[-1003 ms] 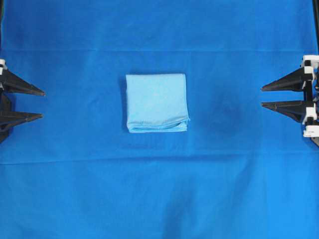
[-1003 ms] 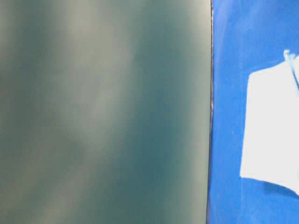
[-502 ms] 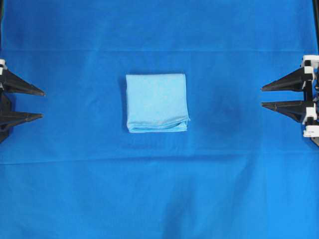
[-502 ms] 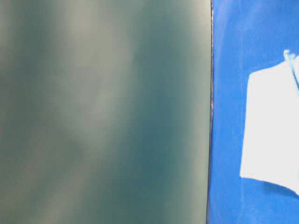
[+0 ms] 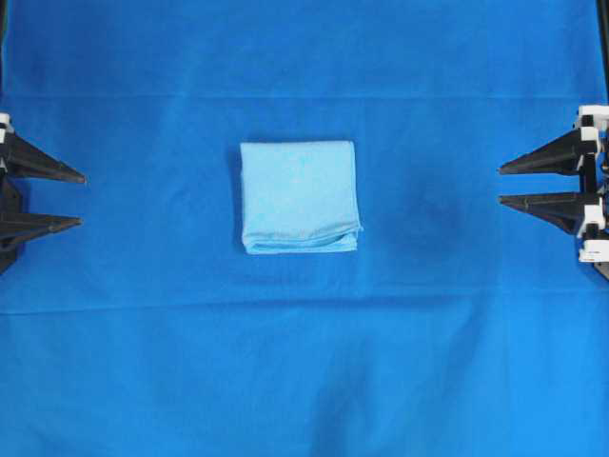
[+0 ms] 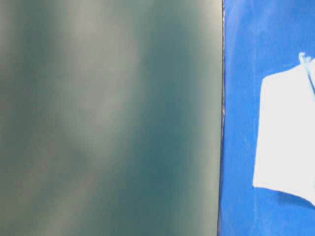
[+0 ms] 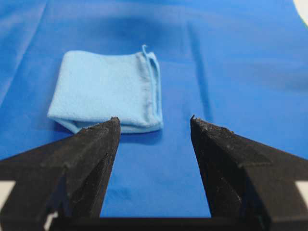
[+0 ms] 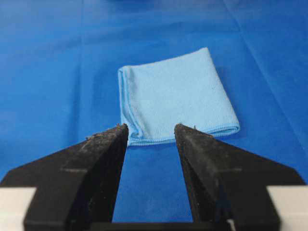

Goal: Fold a vertical towel.

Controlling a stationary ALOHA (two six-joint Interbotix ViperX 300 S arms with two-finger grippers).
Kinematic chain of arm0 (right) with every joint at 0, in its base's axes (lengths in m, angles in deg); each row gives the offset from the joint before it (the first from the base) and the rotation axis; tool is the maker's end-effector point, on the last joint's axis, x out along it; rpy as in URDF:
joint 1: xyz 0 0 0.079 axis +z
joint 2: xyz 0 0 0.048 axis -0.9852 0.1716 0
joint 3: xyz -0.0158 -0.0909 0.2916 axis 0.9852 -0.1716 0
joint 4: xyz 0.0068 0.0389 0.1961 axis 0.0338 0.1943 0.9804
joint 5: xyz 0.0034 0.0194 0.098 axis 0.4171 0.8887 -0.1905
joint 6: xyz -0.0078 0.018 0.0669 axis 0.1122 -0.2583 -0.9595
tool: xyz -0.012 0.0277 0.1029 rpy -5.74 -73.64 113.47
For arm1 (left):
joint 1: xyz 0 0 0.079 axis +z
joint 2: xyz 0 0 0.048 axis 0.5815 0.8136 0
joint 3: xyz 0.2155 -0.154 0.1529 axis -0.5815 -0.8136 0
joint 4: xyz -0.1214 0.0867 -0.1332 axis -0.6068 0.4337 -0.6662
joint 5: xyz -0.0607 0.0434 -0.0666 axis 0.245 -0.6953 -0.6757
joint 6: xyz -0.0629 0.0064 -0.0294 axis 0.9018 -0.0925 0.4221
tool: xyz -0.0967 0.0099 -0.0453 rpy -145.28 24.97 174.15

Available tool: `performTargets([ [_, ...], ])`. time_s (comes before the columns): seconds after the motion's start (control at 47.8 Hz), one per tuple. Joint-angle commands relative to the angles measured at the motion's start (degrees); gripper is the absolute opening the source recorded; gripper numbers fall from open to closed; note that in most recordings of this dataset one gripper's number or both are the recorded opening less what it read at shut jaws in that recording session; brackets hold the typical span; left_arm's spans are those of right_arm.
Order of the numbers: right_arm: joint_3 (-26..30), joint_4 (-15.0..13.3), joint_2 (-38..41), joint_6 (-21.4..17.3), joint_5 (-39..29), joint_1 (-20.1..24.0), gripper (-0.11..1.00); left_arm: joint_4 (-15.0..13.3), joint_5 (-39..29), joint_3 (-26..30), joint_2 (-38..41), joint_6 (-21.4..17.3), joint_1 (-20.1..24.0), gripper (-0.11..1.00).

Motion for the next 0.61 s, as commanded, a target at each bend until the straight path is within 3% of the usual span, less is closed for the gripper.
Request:
performTargets([
  [0.0,1.0,0.0,0.4,-0.1,0.3,-0.2,0.51,0.0,0.3,0.6,0.4,0.0,0.2,0.58],
  [0.585,1.1,-0.1,0.4,-0.1,-0.1,-0.2,0.51,0.0,0.2,0.7,0.4,0.0,0.2,0.58],
])
